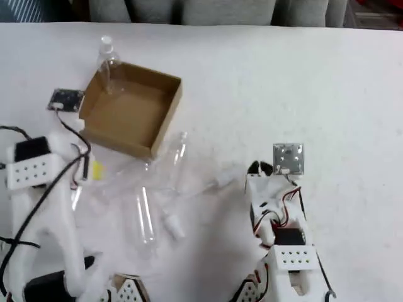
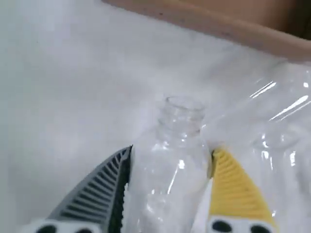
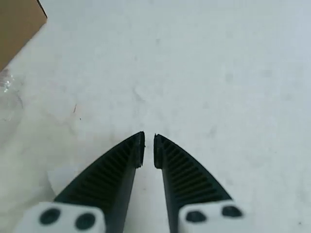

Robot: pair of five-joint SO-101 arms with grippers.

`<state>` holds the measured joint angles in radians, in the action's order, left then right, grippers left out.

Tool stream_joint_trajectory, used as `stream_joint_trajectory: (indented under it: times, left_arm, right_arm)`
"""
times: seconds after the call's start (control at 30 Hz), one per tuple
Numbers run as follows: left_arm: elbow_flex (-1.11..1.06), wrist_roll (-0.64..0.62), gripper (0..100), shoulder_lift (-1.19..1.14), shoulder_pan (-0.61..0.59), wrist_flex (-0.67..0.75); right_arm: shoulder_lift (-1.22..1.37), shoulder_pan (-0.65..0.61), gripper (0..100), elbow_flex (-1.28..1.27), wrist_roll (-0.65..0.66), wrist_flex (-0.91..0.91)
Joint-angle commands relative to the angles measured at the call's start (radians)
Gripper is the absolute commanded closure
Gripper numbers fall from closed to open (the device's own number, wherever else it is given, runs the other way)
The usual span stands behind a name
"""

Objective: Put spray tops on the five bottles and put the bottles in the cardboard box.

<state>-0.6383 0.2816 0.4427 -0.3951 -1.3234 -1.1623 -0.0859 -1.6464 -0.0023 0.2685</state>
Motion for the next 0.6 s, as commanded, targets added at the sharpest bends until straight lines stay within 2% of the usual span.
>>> stream_joint_trajectory:
  times: [0.0, 0.13, 0.23, 0.33, 0.57]
  left_arm:
    - [-0.141, -0.175, 89, 0.068, 0.054, 0.184]
    - [-0.238, -0.192, 89, 0.133, 0.051, 0.276]
    - [-0.304, -0.192, 89, 0.196, 0.056, 0.31]
    - [-0.347, -0.192, 89, 0.262, 0.058, 0.334]
    - [-0.4, -0.19, 89, 0.36, 0.059, 0.345]
  right_arm:
    - [-0.007, 0.001, 97.8, 0.1, 0.003, 0.174]
    - [-0.005, -0.002, 97.8, 0.233, -0.009, 0.398]
    - [0.002, -0.048, 97.8, 0.305, -0.107, 0.487]
    - [0.002, -0.117, 97.7, 0.311, -0.176, 0.473]
    - [0.039, -0.171, 97.7, 0.371, -0.184, 0.467]
